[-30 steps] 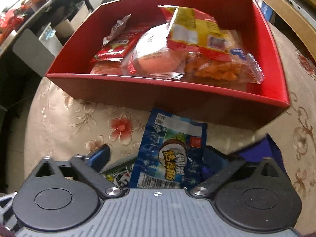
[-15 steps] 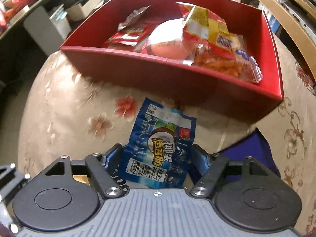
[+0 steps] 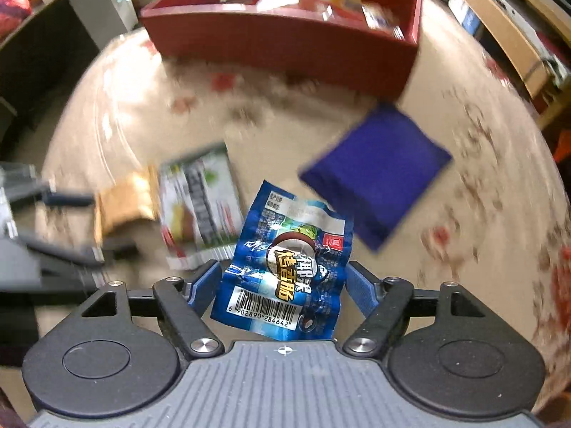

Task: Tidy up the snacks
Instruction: 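Grasp the gold foil pack with the left tool while the right tool lifts the blue pack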

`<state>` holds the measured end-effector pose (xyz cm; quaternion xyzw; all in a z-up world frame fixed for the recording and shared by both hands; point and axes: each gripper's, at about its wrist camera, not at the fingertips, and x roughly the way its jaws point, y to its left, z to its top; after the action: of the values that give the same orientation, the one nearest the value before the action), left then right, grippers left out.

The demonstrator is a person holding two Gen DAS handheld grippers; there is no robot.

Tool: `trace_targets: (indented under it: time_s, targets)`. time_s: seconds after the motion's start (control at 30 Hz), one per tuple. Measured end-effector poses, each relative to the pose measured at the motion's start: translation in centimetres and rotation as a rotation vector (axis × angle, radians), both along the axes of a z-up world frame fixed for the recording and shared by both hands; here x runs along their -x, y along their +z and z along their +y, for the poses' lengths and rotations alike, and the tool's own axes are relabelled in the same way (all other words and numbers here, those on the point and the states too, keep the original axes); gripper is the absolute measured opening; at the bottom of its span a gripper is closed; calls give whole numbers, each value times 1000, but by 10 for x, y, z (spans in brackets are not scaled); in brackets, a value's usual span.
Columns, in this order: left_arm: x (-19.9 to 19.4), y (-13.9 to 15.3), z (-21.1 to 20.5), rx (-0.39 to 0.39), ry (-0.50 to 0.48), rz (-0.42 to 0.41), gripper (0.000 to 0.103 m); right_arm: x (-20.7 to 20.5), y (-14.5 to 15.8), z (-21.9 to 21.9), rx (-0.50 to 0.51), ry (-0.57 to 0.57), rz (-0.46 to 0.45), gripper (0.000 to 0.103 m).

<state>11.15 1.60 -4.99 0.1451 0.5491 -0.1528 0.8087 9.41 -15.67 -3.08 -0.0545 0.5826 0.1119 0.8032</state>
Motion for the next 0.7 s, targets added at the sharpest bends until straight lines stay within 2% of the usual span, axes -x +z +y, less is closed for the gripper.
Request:
trace_targets:
  time_s: [0.03,0.1,0.17,0.2,0.23,0.33,0.43,0.5,0.7]
  targets:
    - [-1,0,-2,-8,-23,-12,74,2,-3,-3,9,-2,9,81]
    - [-1,-1,-7,-35,-77,-42,80,3,-7,-3,-7,6,6,91]
    - [0,-3,-9,-70,-111,-76,94,3,-10,-4,-14,7,-2,96]
    - [-1,-4,-8,-79,-113,-86,98,3,-12,-3,-17,20,0,102]
    - [-4,-6,-6,-77,-106,-82,103,4,-14,-3,-15,25,-3,103]
    - [-13,-10,4,-26,-67,-34,103,7,-19,11,61,58,-44,103]
    - [-16,-12,11,16,-48,-10,103,4,-19,3,19,26,-47,103]
    - [-18,-13,12,29,-53,-5,103,5,-21,3,29,16,-69,103]
    - [-18,-13,12,30,-62,-3,103,4,-20,3,31,-14,-89,103]
